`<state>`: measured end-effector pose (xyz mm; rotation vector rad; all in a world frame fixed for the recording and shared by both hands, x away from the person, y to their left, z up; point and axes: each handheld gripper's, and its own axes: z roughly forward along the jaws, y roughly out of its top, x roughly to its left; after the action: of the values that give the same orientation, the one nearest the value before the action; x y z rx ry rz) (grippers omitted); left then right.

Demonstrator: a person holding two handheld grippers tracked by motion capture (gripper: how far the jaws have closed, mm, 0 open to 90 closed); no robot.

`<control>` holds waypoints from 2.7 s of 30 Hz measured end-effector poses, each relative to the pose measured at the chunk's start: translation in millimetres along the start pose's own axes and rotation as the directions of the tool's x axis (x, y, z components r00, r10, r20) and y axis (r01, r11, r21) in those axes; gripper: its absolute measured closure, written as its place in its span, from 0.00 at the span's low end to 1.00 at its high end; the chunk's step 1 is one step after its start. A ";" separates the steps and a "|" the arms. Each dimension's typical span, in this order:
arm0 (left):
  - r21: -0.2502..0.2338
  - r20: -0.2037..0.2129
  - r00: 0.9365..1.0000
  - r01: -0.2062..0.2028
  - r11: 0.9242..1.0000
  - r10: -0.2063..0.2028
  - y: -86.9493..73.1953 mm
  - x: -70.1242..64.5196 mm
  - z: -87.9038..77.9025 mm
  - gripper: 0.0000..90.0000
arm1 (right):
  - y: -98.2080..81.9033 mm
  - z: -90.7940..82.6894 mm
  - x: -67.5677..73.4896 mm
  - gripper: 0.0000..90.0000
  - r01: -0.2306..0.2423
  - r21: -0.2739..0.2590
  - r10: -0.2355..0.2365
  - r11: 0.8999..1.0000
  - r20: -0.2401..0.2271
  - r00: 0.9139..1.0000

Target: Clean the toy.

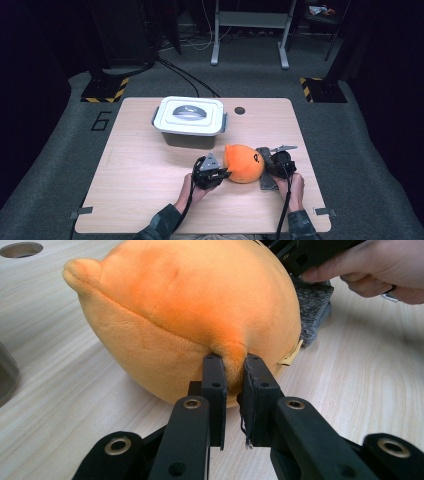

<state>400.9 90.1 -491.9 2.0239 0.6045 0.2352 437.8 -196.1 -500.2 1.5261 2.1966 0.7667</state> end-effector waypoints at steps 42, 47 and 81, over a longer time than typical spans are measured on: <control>0.040 -0.106 0.993 -0.045 0.998 0.049 -4.1 -4.6 14.9 0.51 | 25.7 -58.1 39.8 0.83 0.106 -0.159 -0.111 0.982 -0.025 0.993; 0.043 -0.098 0.993 -0.063 0.997 0.067 -2.1 -4.6 18.5 0.75 | 25.2 -55.7 39.9 0.83 0.110 -0.162 -0.115 0.981 -0.023 0.993; 0.025 -0.005 0.985 0.175 0.984 -0.175 9.8 -0.9 10.0 0.89 | 39.6 -58.3 89.9 0.83 0.263 -0.208 -0.281 0.942 -0.060 0.958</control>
<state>407.3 78.1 -488.5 1.9815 0.7864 0.1260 402.1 -114.7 -428.5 1.0828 2.2533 0.9437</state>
